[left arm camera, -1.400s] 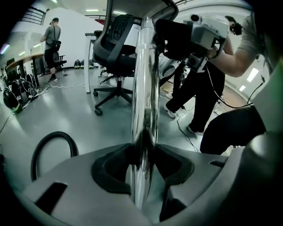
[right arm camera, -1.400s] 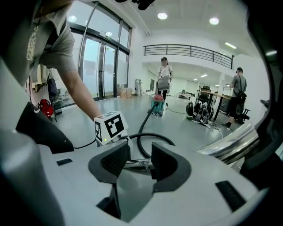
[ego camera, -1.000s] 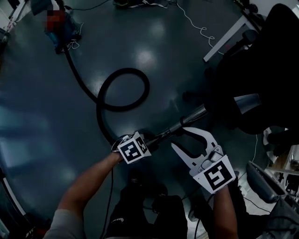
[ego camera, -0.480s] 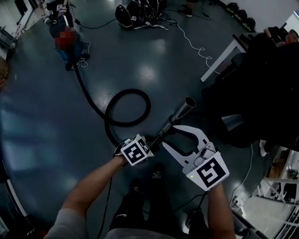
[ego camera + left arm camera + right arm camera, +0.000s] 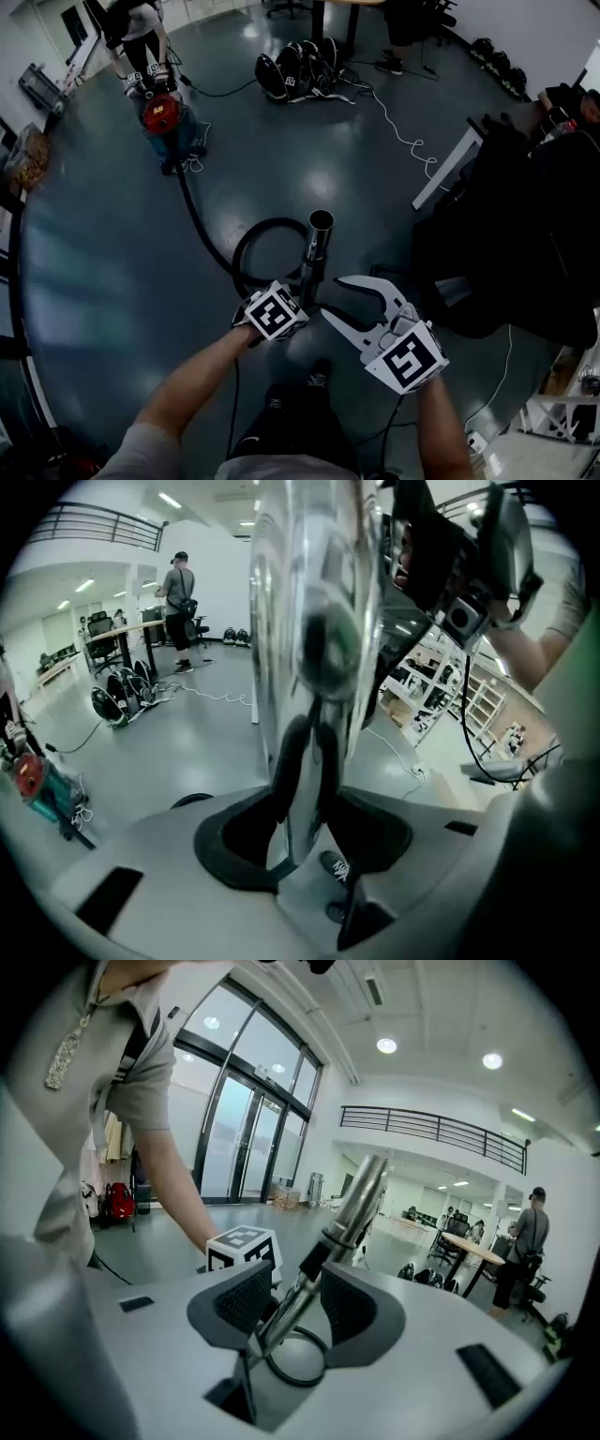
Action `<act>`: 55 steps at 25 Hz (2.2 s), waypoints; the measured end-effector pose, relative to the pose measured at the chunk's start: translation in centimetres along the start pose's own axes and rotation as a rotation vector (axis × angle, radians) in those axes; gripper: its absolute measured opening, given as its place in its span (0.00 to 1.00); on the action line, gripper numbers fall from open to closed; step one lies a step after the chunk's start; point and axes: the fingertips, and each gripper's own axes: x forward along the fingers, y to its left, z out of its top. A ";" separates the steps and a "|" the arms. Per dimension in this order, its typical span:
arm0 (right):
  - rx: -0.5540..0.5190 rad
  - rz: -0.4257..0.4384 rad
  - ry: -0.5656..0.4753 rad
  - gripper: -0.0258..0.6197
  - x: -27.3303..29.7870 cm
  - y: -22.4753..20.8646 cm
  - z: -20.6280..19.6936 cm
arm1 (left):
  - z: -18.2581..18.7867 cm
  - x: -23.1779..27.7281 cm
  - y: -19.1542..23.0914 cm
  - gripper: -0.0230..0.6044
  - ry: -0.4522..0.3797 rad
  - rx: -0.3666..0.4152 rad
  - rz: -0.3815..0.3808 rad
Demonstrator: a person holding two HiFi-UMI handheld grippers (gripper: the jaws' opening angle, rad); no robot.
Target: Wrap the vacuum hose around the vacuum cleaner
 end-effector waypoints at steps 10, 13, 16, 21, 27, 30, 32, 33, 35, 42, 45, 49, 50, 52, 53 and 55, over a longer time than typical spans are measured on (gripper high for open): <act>0.154 0.086 0.000 0.30 0.8 -1.9 -1.9 | 5.9 -8.1 3.6 0.32 -0.157 -0.154 0.147; 0.208 0.121 0.035 0.30 2.8 -1.8 -2.9 | 7.0 -10.6 4.3 0.32 -0.192 -0.140 0.190; 0.256 0.147 0.073 0.30 5.0 -1.3 -3.6 | 7.7 -13.0 4.9 0.32 -0.215 -0.127 0.216; 0.297 0.130 0.122 0.30 9.5 -1.3 -3.9 | 9.1 -17.4 6.7 0.32 -0.262 -0.126 0.219; 0.349 0.081 0.130 0.39 15.4 -3.2 -2.0 | 10.3 -21.8 9.2 0.32 -0.293 -0.142 0.168; 0.357 0.114 0.131 0.39 18.4 -3.2 -0.9 | 10.5 -22.8 10.3 0.32 -0.299 -0.141 0.133; 0.385 0.102 0.108 0.39 20.3 -3.8 0.0 | 10.6 -23.4 11.0 0.32 -0.300 -0.133 0.109; 0.402 0.088 0.091 0.39 21.1 -4.2 0.6 | 10.7 -23.8 11.4 0.32 -0.300 -0.130 0.099; 0.419 0.064 0.069 0.39 22.5 -5.0 1.5 | 10.8 -24.6 12.4 0.32 -0.307 -0.127 0.084; 0.384 0.043 0.034 0.29 24.9 -7.1 3.9 | 12.2 -27.4 15.7 0.32 -0.361 -0.107 0.041; 0.394 0.024 0.038 0.28 25.6 -8.0 4.6 | 12.9 -28.1 17.1 0.32 -0.402 -0.099 0.023; 0.426 0.011 0.069 0.28 26.1 -9.0 4.9 | 13.5 -28.6 18.3 0.32 -0.435 -0.070 0.004; 0.433 0.013 0.077 0.28 26.2 -9.3 4.9 | 13.8 -28.5 18.6 0.32 -0.451 -0.062 0.003; 0.445 0.020 0.087 0.28 26.4 -10.2 4.8 | 14.5 -28.4 19.4 0.32 -0.488 -0.053 0.001; 0.451 0.025 0.092 0.28 26.6 -10.7 4.7 | 14.8 -28.3 19.9 0.32 -0.504 -0.056 0.000; 0.462 0.036 0.107 0.28 26.9 -11.6 4.4 | 15.4 -28.0 20.9 0.32 -0.525 -0.071 0.005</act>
